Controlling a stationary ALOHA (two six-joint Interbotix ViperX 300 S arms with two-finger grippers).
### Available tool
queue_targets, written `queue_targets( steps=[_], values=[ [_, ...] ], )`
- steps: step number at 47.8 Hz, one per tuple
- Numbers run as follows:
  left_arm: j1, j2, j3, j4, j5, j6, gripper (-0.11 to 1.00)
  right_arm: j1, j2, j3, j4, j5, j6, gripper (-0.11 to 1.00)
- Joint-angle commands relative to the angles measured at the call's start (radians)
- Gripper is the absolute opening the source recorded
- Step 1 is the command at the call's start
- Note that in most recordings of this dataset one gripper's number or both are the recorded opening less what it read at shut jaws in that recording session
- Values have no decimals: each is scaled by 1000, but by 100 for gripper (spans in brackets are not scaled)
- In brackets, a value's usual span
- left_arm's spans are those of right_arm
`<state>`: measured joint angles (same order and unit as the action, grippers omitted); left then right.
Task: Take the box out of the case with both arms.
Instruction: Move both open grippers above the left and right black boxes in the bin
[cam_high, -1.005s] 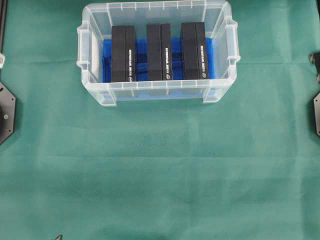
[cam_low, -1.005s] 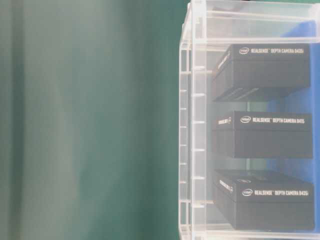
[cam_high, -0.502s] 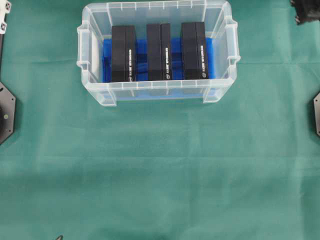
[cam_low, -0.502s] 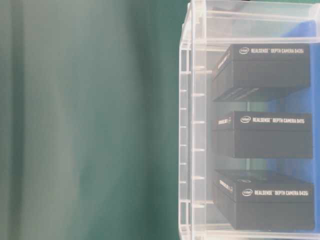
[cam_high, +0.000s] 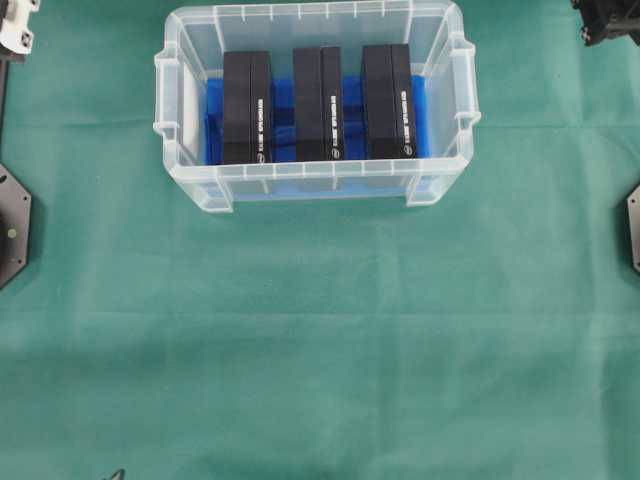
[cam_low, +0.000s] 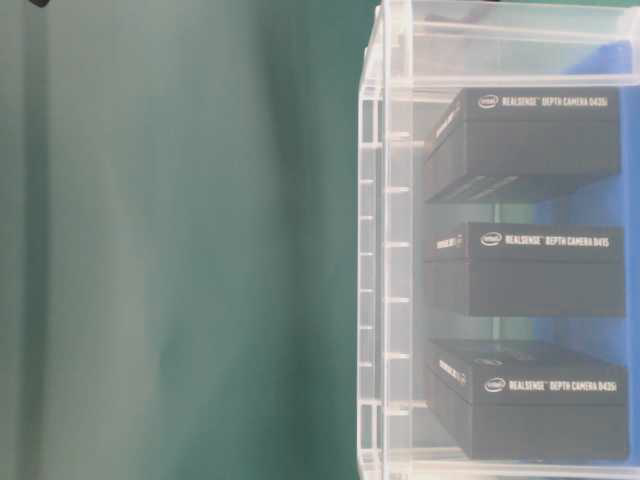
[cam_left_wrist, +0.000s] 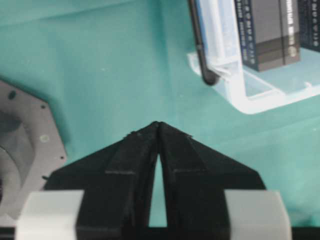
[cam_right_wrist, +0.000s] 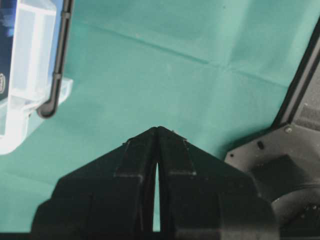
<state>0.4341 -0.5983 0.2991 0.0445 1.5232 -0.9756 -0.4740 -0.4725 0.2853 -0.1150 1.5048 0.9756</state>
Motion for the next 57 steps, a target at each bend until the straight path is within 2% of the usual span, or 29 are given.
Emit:
queue_targets(
  steps=[1,4,8,13,17,20,22,44,57],
  values=[
    [3,-2,9,-3,-11,2,1,-2,-11,-11,0,-9,-2,1],
    [5,-3,29,-3,-9,3,6,0,-11,-6,0,-12,-2,4],
    [3,-11,48,-3,-11,-2,23,-2,-11,0,-5,-11,0,17],
    [3,-15,54,2,-12,-12,55,-2,-11,8,-15,-12,8,47],
    [5,-15,54,2,-12,-21,78,0,-11,18,-46,-17,15,73],
    [3,-15,54,2,-12,-34,89,-2,-11,25,-58,-21,17,88],
    [5,-15,52,2,-12,-38,92,0,-11,25,-60,-25,18,95],
    [-6,-55,46,-2,-15,-69,92,0,-14,20,-49,-43,26,96],
    [-9,-3,14,-11,11,-115,92,-2,-12,14,-37,-49,112,96]
  ],
)
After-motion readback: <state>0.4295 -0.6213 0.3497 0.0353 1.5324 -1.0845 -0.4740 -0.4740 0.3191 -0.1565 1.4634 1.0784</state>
